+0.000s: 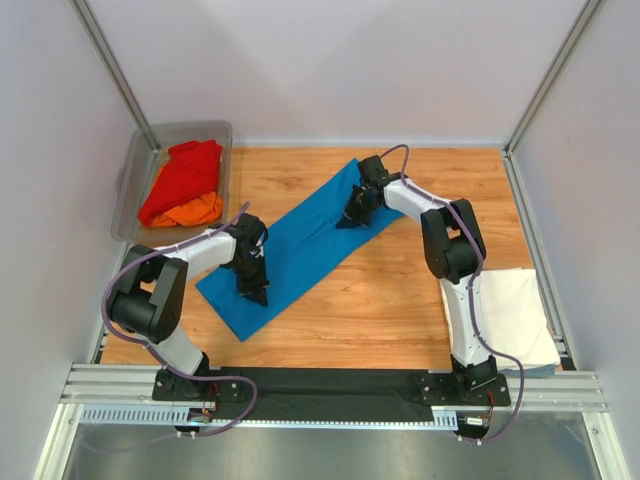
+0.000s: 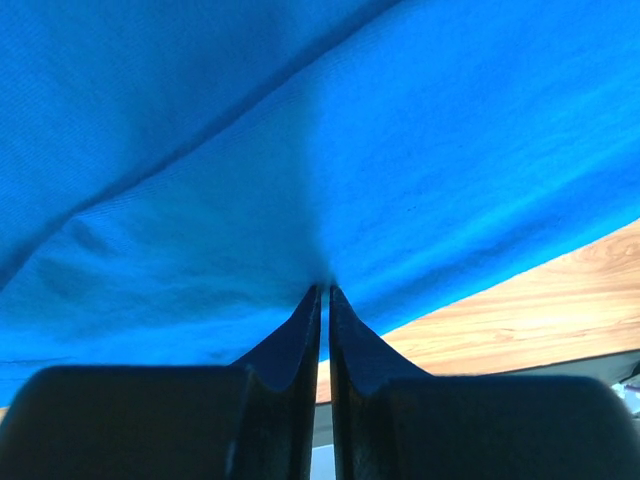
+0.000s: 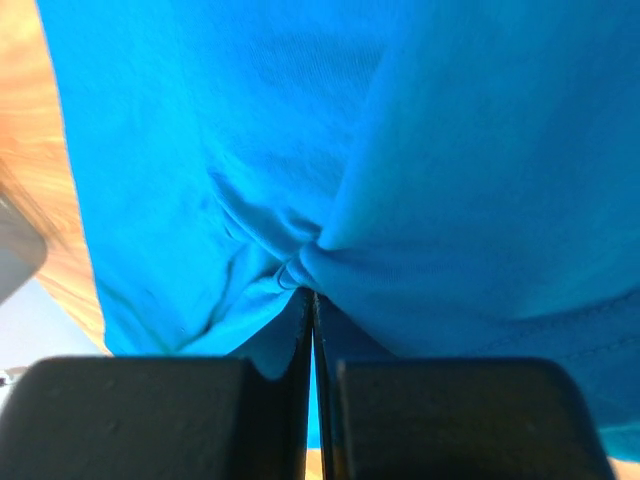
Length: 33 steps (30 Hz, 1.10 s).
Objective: Fold and stack the t-shirts
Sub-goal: Fold the tshirt
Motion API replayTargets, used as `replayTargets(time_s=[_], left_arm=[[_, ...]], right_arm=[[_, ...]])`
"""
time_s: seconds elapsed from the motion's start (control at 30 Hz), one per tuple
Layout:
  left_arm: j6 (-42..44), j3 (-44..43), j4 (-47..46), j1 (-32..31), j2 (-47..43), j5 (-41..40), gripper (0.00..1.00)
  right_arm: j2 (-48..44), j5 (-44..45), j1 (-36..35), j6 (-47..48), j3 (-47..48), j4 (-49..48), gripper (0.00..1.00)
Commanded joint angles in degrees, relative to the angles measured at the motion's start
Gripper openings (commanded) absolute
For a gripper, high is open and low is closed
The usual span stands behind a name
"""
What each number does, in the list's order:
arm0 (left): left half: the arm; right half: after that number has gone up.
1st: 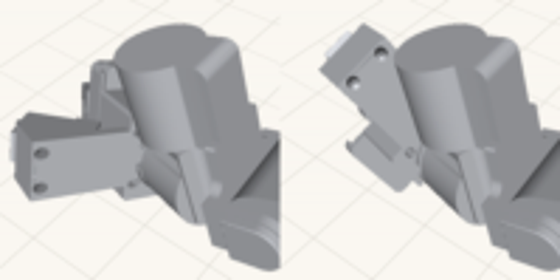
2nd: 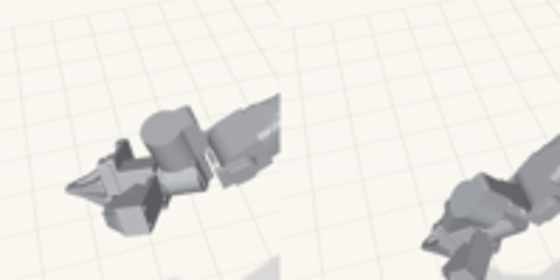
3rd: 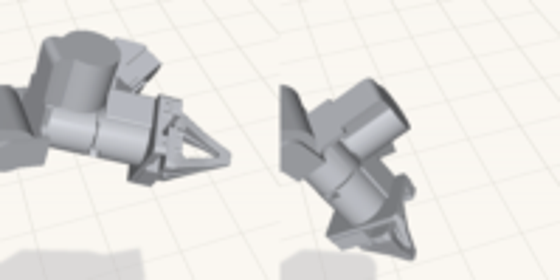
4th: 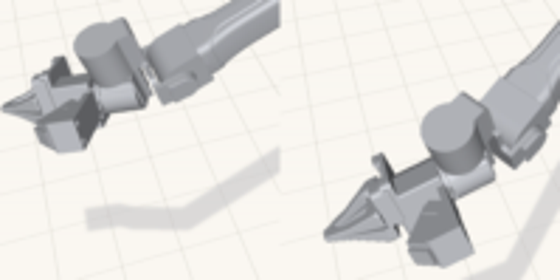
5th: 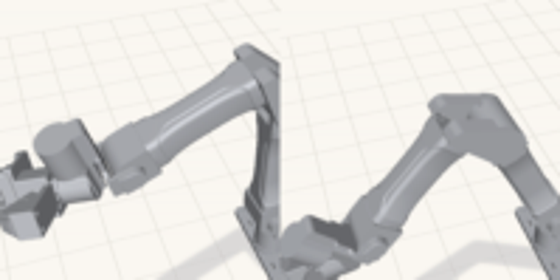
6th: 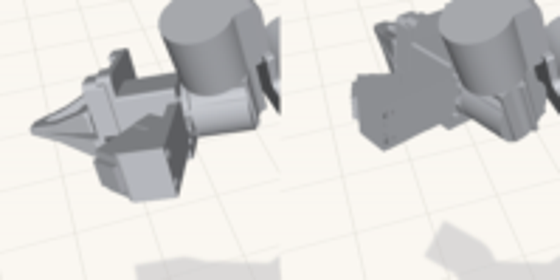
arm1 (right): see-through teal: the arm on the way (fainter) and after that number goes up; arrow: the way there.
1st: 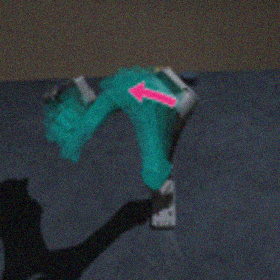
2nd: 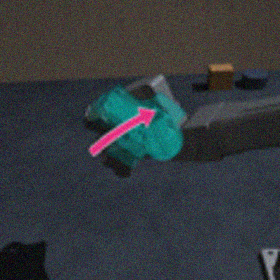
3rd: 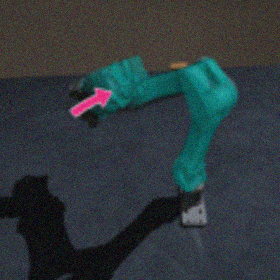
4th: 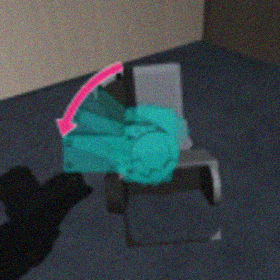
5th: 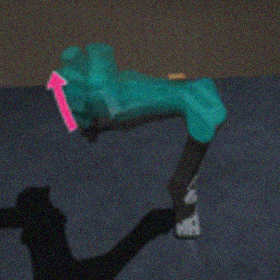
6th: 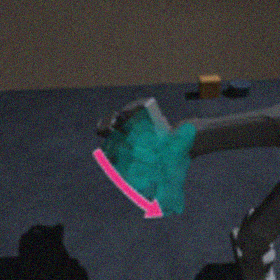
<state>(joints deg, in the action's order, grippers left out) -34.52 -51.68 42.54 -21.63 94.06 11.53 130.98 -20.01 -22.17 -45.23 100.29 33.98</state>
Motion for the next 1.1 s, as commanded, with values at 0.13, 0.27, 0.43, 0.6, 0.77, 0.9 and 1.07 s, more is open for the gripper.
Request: replayTargets(time_s=[0.13, 0.27, 0.43, 0.6, 0.77, 0.9, 1.07], left_arm=[[1.6, 1.9, -0.1, -0.4, 0.6, -0.6, 0.13], [1.7, 2.7, 0.3, -0.5, 0.3, -0.5, 0.13], [1.6, 3.3, 0.0, -1.7, 0.9, 0.1, 0.13], [1.6, 1.3, 0.3, -4.4, 2.7, 2.2, 0.14], [-0.5, -1.7, -0.6, -11.8, 6.0, 5.8, 0.14], [-3.1, -4.1, -2.5, -19.3, 9.4, 9.8, 0.14], [-9.5, -7.3, -14.3, -27.3, 11.9, 22.2, 0.16]], right_arm=[[3.9, 0.5, 0.8, -1.3, 7.1, -0.9, 0.00], [4.7, 0.3, 1.3, -1.4, 7.5, -1.1, 0.01], [6.7, -0.8, 2.7, -0.5, 9.0, -2.2, 0.08], [10.7, -2.8, 5.2, 2.3, 17.2, 3.6, 0.20], [9.7, -3.5, 6.1, 9.7, 21.3, 9.9, 0.36], [6.9, -2.1, 7.0, 15.3, 24.9, 17.8, 0.47], [-0.3, 3.3, 9.9, 18.2, 22.7, 21.3, 0.58]])
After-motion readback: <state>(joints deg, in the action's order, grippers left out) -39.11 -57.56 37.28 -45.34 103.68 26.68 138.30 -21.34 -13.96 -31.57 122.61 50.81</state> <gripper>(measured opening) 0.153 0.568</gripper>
